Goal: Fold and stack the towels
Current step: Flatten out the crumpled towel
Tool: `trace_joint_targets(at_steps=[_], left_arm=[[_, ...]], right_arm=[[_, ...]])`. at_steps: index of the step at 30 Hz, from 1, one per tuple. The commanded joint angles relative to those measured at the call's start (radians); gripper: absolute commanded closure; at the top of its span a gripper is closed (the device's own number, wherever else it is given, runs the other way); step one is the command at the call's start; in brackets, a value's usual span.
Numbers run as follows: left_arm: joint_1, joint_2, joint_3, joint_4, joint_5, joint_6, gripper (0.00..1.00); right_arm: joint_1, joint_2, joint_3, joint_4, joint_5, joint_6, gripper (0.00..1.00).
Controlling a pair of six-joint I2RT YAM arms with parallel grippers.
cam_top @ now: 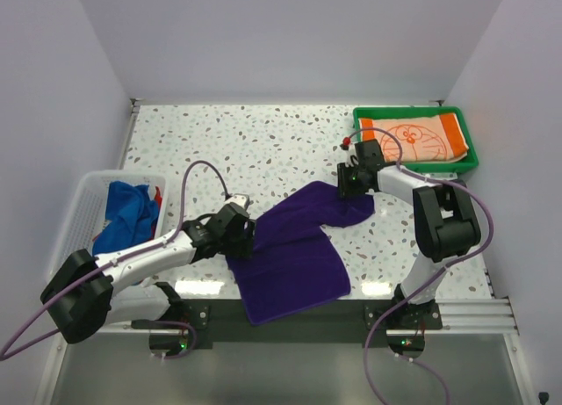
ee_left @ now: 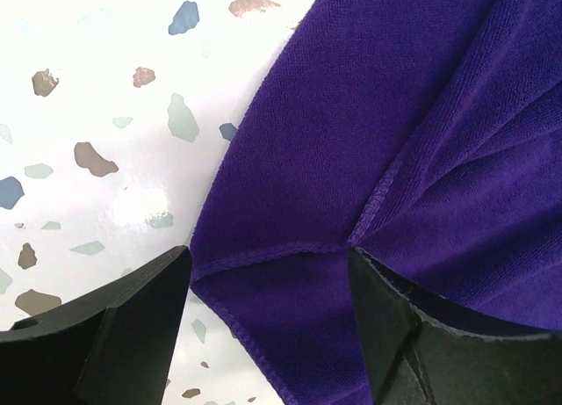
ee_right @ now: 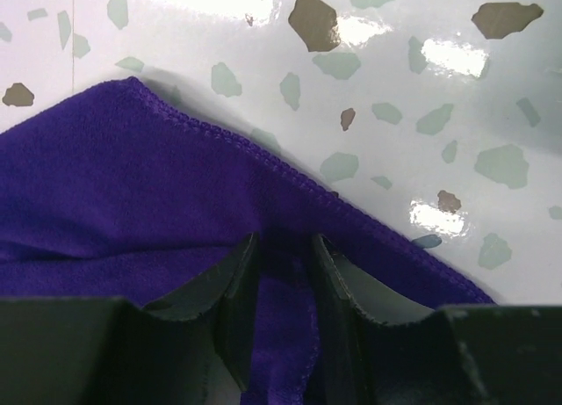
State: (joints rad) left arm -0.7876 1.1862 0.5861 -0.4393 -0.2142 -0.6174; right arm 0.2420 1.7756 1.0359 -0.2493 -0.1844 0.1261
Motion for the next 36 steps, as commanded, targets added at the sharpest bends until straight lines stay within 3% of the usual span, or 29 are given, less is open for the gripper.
trace_joint_targets(at_steps=[1, 6, 14, 36], left_arm=[[0.004, -0.011, 0.021, 0.027, -0.019, 0.001, 0.23], [0.002, -0.008, 0.027, 0.028, -0.016, 0.004, 0.23], [0.002, -0.005, 0.029, 0.028, -0.011, 0.008, 0.23], [0.002, 0.007, 0.031, 0.033, -0.010, 0.019, 0.23]], right_arm=[[0.005, -0.002, 0.033, -0.010, -0.055, -0.023, 0.69], [0.019, -0.031, 0.032, -0.050, -0.063, -0.023, 0.71], [0.025, -0.079, 0.018, -0.102, -0.089, -0.031, 0.62], [0.045, -0.084, -0.004, -0.163, -0.047, -0.042, 0.67]])
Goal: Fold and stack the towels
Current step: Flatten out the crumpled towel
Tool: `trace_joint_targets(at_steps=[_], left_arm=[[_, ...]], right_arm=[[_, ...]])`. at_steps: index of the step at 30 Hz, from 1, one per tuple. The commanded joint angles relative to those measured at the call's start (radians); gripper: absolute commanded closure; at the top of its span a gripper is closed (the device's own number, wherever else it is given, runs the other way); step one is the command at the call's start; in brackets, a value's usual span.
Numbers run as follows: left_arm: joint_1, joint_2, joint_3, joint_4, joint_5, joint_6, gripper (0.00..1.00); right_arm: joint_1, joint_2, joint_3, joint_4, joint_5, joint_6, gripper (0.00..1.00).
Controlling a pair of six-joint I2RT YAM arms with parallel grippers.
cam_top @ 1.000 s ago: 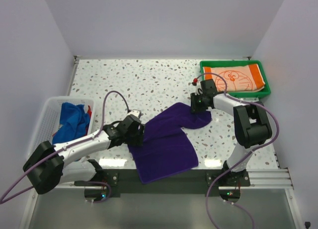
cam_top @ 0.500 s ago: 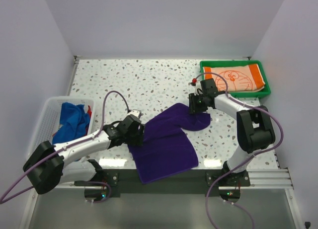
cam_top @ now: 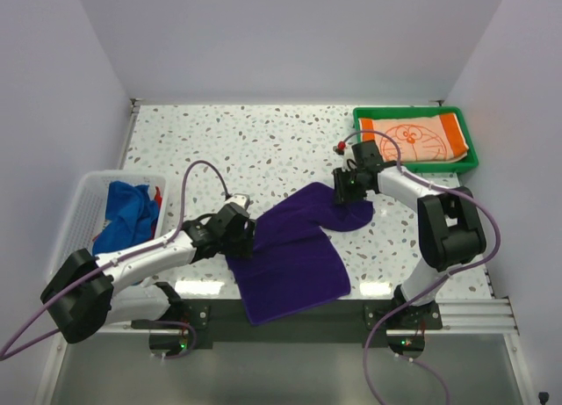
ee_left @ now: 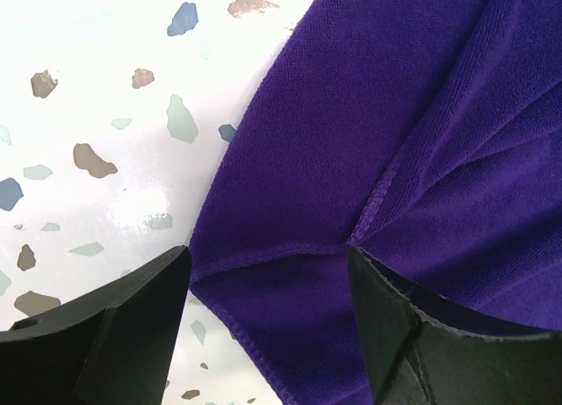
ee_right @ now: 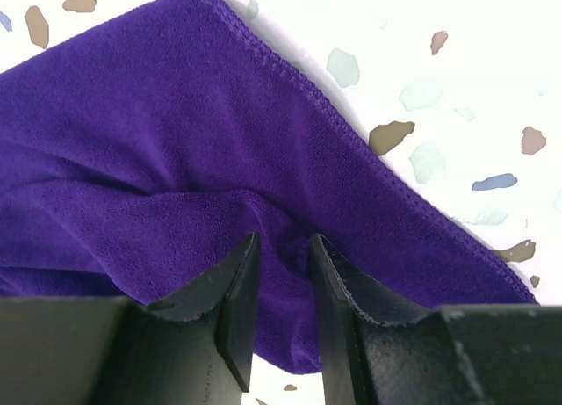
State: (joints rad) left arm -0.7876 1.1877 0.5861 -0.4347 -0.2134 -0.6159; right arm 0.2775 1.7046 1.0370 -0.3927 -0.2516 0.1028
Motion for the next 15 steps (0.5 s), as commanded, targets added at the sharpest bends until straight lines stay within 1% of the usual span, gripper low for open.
trace_joint_targets(at_steps=[1, 6, 7, 10, 12, 14, 15], left_arm=[[0.002, 0.009, 0.035, 0.030, -0.011, 0.019, 0.23], [0.002, 0.006, 0.038, 0.028, -0.012, 0.021, 0.23], [0.002, 0.003, 0.040, 0.031, -0.014, 0.021, 0.23], [0.002, 0.004, 0.046, 0.033, -0.017, 0.022, 0.23], [0.004, 0.006, 0.050, 0.033, -0.018, 0.024, 0.23], [0.004, 0.004, 0.052, 0.033, -0.021, 0.027, 0.23], [0.002, 0.004, 0.055, 0.034, -0.021, 0.028, 0.23]], right_arm=[[0.009, -0.010, -0.003, -0.021, 0.025, -0.018, 0.67], [0.022, -0.003, -0.005, -0.023, 0.060, -0.017, 0.68], [0.023, 0.000, -0.005, -0.026, 0.087, -0.017, 0.68], [0.035, 0.006, -0.005, -0.031, 0.120, -0.023, 0.71], [0.041, 0.006, -0.005, -0.031, 0.133, -0.028, 0.79], [0.051, -0.006, 0.001, -0.034, 0.146, -0.032, 0.91], [0.054, -0.010, 0.006, -0.040, 0.150, -0.037, 0.93]])
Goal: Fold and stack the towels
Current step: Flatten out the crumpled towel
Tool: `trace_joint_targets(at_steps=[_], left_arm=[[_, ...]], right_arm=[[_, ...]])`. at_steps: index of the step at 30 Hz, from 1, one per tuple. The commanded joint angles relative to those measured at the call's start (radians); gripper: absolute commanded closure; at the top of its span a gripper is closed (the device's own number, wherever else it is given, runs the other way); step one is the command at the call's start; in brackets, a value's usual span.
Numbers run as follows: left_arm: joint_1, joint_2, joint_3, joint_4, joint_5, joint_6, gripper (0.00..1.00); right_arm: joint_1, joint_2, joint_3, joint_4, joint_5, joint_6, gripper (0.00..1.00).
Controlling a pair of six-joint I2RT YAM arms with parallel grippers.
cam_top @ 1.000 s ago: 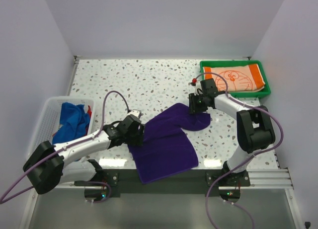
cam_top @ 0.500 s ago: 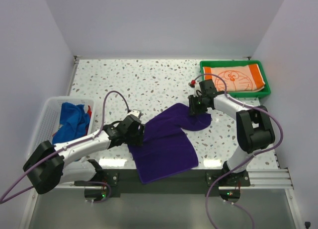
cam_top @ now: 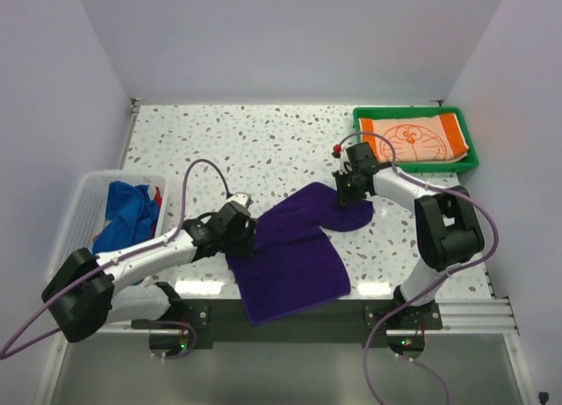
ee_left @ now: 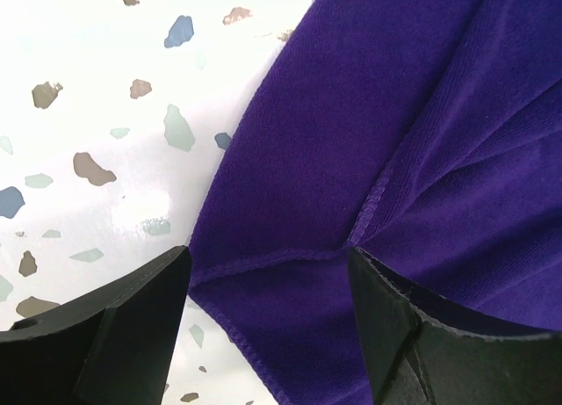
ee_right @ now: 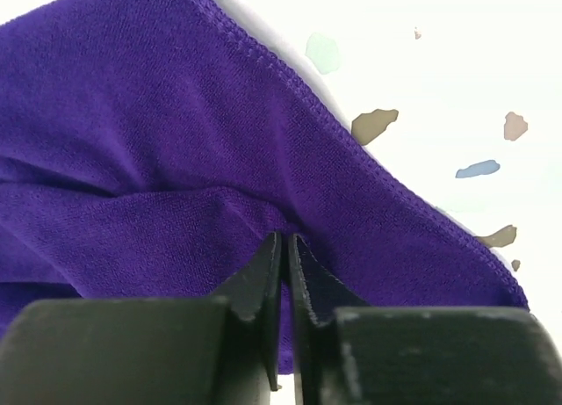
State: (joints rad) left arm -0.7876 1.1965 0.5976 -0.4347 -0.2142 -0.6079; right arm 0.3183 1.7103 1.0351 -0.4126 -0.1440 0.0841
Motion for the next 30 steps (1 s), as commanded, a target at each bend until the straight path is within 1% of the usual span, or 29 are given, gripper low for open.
trace_joint_targets(at_steps=[1, 2, 6, 8, 12, 13, 15, 16, 17, 20, 21, 22, 24, 25, 26, 27, 28, 30], left_arm=[[0.002, -0.005, 0.045, 0.034, -0.024, 0.020, 0.23], [0.002, -0.005, 0.048, 0.033, -0.025, 0.020, 0.23], [0.002, -0.018, 0.053, 0.027, -0.039, 0.016, 0.23], [0.002, -0.021, 0.051, 0.027, -0.047, 0.013, 0.23], [0.002, -0.031, 0.053, 0.021, -0.051, 0.004, 0.23], [0.004, -0.034, 0.053, 0.017, -0.056, -0.004, 0.23], [0.004, -0.050, 0.053, 0.013, -0.062, -0.012, 0.23], [0.002, -0.057, 0.054, 0.008, -0.071, -0.016, 0.23], [0.002, -0.066, 0.056, 0.005, -0.076, -0.024, 0.23], [0.004, -0.089, 0.062, -0.012, -0.100, -0.036, 0.23], [0.002, -0.100, 0.067, -0.021, -0.106, -0.038, 0.23], [0.002, -0.106, 0.068, -0.024, -0.114, -0.041, 0.23], [0.002, -0.118, 0.071, -0.036, -0.125, -0.049, 0.23], [0.004, -0.121, 0.071, -0.041, -0.135, -0.055, 0.23], [0.002, -0.129, 0.070, -0.045, -0.143, -0.059, 0.23], [0.002, -0.132, 0.068, -0.052, -0.151, -0.064, 0.23], [0.004, -0.133, 0.068, -0.058, -0.165, -0.075, 0.23], [0.004, -0.140, 0.070, -0.071, -0.185, -0.087, 0.23]], right_arm=[[0.021, -0.024, 0.023, -0.026, 0.053, -0.020, 0.96], [0.025, -0.046, 0.034, -0.043, 0.058, -0.024, 1.00], [0.070, -0.103, 0.118, -0.071, 0.089, -0.037, 1.00], [0.114, -0.110, 0.196, -0.069, 0.095, -0.047, 1.00], [0.179, -0.060, 0.359, -0.037, 0.040, -0.056, 1.00], [0.201, -0.010, 0.440, -0.038, 0.031, -0.061, 1.00], [0.226, 0.055, 0.537, -0.051, 0.015, -0.078, 1.00], [0.255, 0.118, 0.634, -0.055, 0.009, -0.078, 1.00], [0.268, 0.158, 0.681, -0.051, 0.007, -0.119, 1.00], [0.314, 0.296, 0.863, -0.020, -0.014, -0.129, 1.00], [0.323, 0.331, 0.963, -0.015, -0.014, -0.129, 1.00], [0.343, 0.413, 1.017, -0.009, -0.016, -0.129, 1.00], [0.363, 0.491, 1.121, 0.008, -0.008, -0.132, 1.00], [0.384, 0.521, 1.202, 0.018, 0.000, -0.132, 1.00], [0.393, 0.569, 1.229, 0.062, 0.018, -0.129, 0.97], [0.399, 0.586, 1.253, 0.090, 0.027, -0.127, 0.91], [0.416, 0.598, 1.266, 0.112, 0.033, -0.130, 0.68], [0.429, 0.618, 1.283, 0.143, 0.043, -0.130, 0.47]])
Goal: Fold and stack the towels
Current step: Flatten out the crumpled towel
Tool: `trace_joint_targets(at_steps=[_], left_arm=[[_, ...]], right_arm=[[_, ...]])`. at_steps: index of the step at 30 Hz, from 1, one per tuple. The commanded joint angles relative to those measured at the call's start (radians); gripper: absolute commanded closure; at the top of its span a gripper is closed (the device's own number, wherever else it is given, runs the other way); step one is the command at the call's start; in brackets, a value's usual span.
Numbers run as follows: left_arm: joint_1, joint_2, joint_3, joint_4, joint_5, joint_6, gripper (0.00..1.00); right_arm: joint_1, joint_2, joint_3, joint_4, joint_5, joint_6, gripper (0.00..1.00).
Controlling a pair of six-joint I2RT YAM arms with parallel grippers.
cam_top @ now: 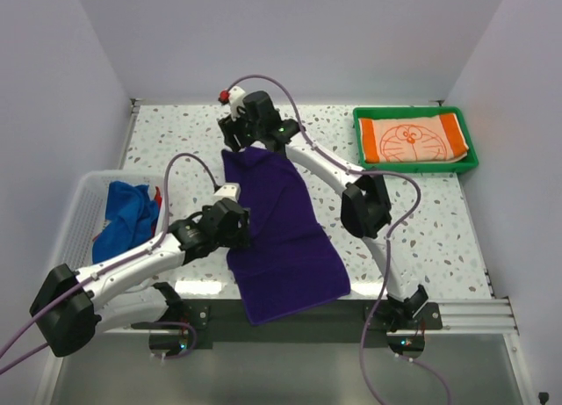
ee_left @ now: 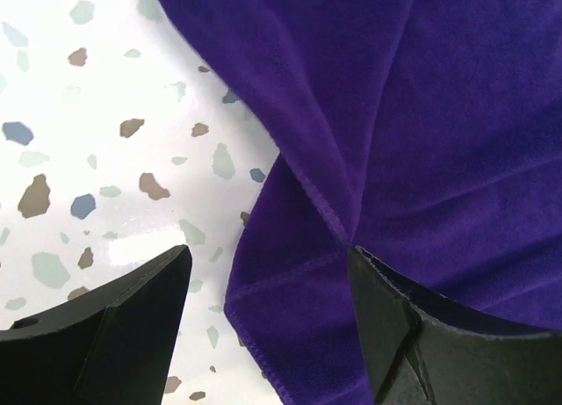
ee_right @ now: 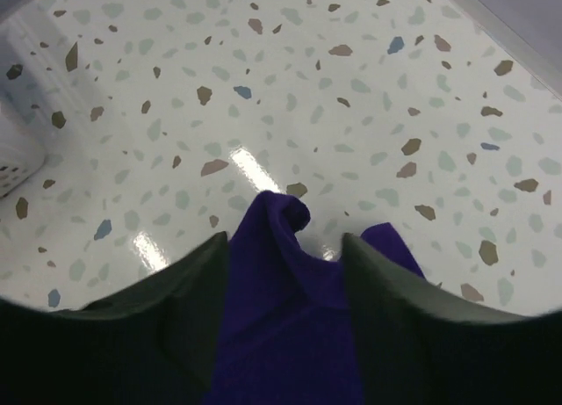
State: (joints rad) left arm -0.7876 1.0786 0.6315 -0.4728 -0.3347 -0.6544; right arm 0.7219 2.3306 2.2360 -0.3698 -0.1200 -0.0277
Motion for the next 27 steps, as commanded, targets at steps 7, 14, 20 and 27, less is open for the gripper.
trace_joint_targets(at_steps=[7, 14, 20, 27], left_arm=[[0.017, -0.008, 0.112, -0.107, -0.164, -0.064, 0.24], [0.106, 0.131, 0.229, -0.046, -0.121, 0.004, 0.34], [0.182, 0.373, 0.354, 0.086, -0.013, 0.078, 0.43], [0.189, 0.601, 0.479, 0.108, 0.006, 0.127, 0.46]], right_arm=[[0.004, -0.200, -0.182, 0.029, 0.203, 0.014, 0.37], [-0.064, -0.395, -0.551, -0.093, 0.201, 0.098, 0.61], [-0.078, -0.432, -0.749, -0.107, 0.140, 0.141, 0.73], [-0.084, -0.412, -0.880, -0.104, 0.134, 0.178, 0.76]])
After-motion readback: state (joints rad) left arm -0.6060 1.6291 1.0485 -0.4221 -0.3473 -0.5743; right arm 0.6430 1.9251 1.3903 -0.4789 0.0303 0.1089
